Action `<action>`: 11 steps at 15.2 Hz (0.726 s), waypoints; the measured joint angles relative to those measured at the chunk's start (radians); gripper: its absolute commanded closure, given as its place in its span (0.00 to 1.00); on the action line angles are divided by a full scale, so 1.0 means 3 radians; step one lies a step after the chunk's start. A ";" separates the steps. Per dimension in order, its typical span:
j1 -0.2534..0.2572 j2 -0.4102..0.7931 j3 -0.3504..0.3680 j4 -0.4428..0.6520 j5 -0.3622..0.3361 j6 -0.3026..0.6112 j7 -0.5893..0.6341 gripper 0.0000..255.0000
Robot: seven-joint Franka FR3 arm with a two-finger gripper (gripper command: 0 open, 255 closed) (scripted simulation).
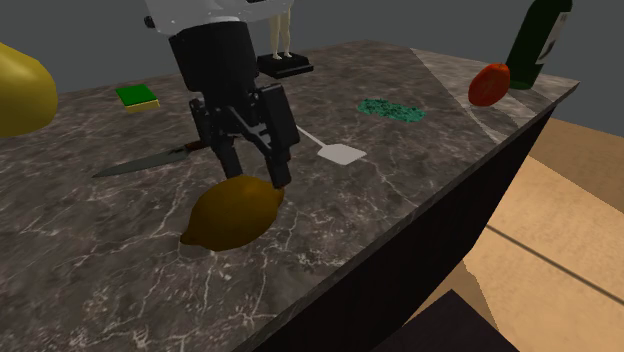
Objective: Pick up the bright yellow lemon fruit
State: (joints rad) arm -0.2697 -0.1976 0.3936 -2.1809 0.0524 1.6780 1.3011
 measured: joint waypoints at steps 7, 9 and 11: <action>0.0000 0.0082 0.0019 -0.0170 -0.0010 0.0242 0.0047 1.00; -0.0002 0.0083 0.0017 -0.0175 -0.0014 0.0251 0.0047 1.00; -0.0002 0.0085 0.0017 -0.0174 -0.0015 0.0252 0.0047 1.00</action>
State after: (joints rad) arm -0.2704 -0.1721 0.3988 -2.2330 0.0479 1.7535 1.3153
